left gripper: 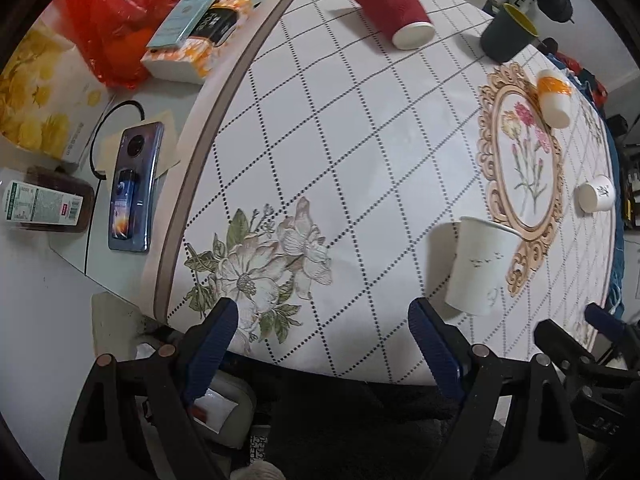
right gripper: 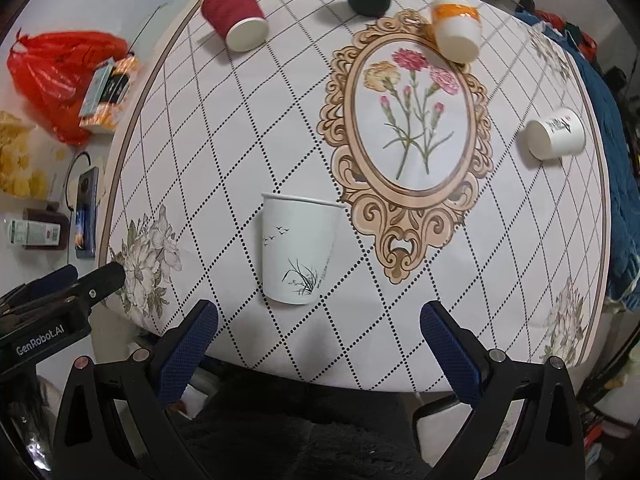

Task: Flip cup upside down
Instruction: 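Open the left gripper and withdraw while the right gripper approaches the cup, then grasp the upright white cup around its body with the right gripper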

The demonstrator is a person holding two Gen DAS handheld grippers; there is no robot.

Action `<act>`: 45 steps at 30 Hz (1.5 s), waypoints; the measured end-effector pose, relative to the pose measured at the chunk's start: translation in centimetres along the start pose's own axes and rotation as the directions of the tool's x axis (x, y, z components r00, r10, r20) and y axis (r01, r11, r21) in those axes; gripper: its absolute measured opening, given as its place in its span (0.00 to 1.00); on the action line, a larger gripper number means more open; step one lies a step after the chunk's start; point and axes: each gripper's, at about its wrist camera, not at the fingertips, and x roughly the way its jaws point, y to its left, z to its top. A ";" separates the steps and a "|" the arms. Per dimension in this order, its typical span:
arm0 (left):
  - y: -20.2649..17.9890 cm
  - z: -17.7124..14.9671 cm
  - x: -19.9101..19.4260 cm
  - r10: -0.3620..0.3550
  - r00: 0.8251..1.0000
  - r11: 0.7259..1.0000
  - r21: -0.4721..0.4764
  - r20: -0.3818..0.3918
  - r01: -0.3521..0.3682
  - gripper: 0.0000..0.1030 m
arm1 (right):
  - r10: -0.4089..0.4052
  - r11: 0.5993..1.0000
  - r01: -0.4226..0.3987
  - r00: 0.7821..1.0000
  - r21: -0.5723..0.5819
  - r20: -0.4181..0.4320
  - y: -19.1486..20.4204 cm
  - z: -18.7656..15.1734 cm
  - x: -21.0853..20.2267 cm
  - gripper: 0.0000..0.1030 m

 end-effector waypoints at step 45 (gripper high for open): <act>4.1 -2.0 11.2 0.150 0.982 0.975 -0.149 -0.111 -0.166 0.99 | 0.116 -0.992 0.119 0.841 0.028 0.529 0.9 -11.4 14.3 0.80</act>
